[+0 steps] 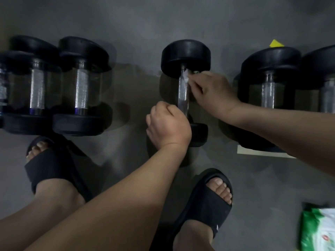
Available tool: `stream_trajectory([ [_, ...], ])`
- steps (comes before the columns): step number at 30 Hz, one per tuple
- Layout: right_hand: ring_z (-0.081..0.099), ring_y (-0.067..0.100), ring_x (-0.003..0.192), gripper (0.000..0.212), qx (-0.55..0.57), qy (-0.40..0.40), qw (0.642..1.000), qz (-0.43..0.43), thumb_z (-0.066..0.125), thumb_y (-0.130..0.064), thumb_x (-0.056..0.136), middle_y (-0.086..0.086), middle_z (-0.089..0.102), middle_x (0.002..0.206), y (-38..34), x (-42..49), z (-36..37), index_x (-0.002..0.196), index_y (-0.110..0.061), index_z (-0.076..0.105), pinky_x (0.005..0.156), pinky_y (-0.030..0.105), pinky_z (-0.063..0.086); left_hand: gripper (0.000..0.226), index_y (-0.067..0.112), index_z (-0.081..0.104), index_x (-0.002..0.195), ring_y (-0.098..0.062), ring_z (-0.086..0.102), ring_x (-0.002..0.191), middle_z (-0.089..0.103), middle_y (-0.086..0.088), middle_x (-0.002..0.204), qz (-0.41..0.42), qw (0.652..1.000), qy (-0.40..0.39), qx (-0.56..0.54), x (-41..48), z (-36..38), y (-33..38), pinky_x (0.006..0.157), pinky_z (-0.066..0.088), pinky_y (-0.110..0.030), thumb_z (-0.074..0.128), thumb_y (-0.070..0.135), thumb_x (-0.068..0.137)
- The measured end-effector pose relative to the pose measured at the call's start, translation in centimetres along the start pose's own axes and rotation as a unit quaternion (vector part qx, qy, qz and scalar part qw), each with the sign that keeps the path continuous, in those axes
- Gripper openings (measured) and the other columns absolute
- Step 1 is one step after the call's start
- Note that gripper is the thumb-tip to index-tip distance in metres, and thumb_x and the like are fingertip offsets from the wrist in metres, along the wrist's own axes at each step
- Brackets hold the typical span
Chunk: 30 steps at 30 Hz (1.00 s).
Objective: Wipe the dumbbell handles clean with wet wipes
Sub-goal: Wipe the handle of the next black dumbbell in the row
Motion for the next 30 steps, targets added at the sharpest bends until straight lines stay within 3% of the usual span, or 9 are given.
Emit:
stream_trajectory([
  [5,0.063,0.021,0.096,0.031,0.117,-0.082,0.989,-0.027,0.065,-0.007,0.093,0.011,0.067,0.108,-0.7,-3.8,0.1,0.124,-0.007,0.066,0.08,0.017,0.042,0.026,0.015,0.064,0.097,-0.027,0.05,0.109,0.064,-0.004,0.112,0.003,1.0,0.001,-0.004,0.4,-0.3,-0.1,0.092,0.042,-0.041,0.04,0.023,0.098],
  [7,0.059,0.012,0.088,0.018,0.125,-0.112,0.986,-0.006,0.067,-0.012,0.093,-0.001,0.062,0.1,-0.6,-3.3,-0.2,0.111,-0.012,0.065,0.072,0.007,0.038,0.025,0.015,0.064,0.096,-0.027,0.05,0.109,0.064,-0.004,0.111,0.004,1.0,0.001,-0.006,0.5,-0.4,-0.1,0.092,0.042,-0.041,0.04,0.023,0.098],
  [9,0.051,0.003,0.076,0.012,0.15,-0.111,0.982,0.035,0.068,-0.019,0.093,-0.009,0.056,0.092,-0.5,-2.2,-0.6,0.1,-0.021,0.059,0.066,0.012,0.038,0.025,0.015,0.064,0.095,-0.027,0.05,0.108,0.064,-0.004,0.111,0.006,1.0,-0.001,-0.004,0.4,-0.4,0.0,0.092,0.042,-0.041,0.04,0.023,0.097],
  [13,0.056,0.0,0.083,0.006,0.229,-0.087,0.961,0.131,0.068,-0.034,0.093,-0.007,0.055,0.101,-0.3,-1.1,-1.0,0.091,-0.028,0.067,0.074,0.01,0.042,0.021,0.02,0.059,0.089,-0.026,0.05,0.107,0.064,-0.004,0.11,0.008,1.0,-0.006,0.003,0.2,-0.5,0.0,0.092,0.043,-0.042,0.039,0.023,0.097],
  [16,0.061,0.006,0.08,0.011,0.294,-0.084,0.936,0.175,0.067,-0.03,0.095,0.004,0.068,0.097,-0.5,-0.8,-0.8,0.095,-0.022,0.074,0.08,0.025,0.05,0.019,0.021,0.056,0.088,-0.026,0.049,0.107,0.063,-0.003,0.11,0.009,1.0,-0.007,0.005,0.3,-0.5,0.0,0.09,0.041,-0.041,0.04,0.023,0.098],
  [19,0.065,0.005,0.083,0.005,0.286,-0.046,0.936,0.201,0.065,-0.025,0.095,-0.005,0.071,0.09,-0.4,-0.7,-0.1,0.096,-0.024,0.069,0.083,0.029,0.053,0.023,0.017,0.062,0.093,-0.027,0.049,0.108,0.063,-0.004,0.111,0.008,1.0,-0.004,0.006,0.4,-0.5,-0.1,0.091,0.042,-0.041,0.04,0.024,0.098],
  [22,0.06,0.001,0.079,0.005,0.217,-0.005,0.962,0.165,0.062,-0.025,0.094,-0.011,0.063,0.087,-0.6,-0.6,0.0,0.097,-0.029,0.06,0.074,0.025,0.049,0.025,0.018,0.062,0.093,-0.027,0.049,0.108,0.063,-0.003,0.111,0.007,1.0,-0.009,0.01,0.4,-0.5,-0.1,0.092,0.043,-0.043,0.038,0.025,0.098],
  [25,0.052,0.011,0.083,0.007,0.12,0.008,0.99,0.074,0.057,-0.019,0.095,-0.005,0.051,0.098,-0.9,-0.9,-0.1,0.099,-0.021,0.062,0.07,0.025,0.037,0.021,0.021,0.056,0.087,-0.025,0.049,0.107,0.063,-0.002,0.108,0.008,1.0,-0.012,0.012,0.4,-0.5,-0.1,0.09,0.041,-0.04,0.038,0.025,0.098],
  [30,0.057,0.018,0.087,0.014,0.104,0.031,0.994,-0.018,0.064,-0.015,0.094,0.011,0.056,0.105,-0.9,-1.9,0.2,0.104,-0.009,0.07,0.074,0.02,0.041,0.018,0.024,0.05,0.084,-0.025,0.048,0.107,0.063,-0.002,0.108,0.009,1.0,-0.015,0.015,0.4,-0.5,0.0,0.089,0.038,-0.039,0.04,0.023,0.098],
])
Point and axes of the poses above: each hand's wrist, its own x-axis towards the middle knuckle, its own z-axis out of the palm, y = z × x, the point moved 2 cm from there along x, towards the middle knuckle
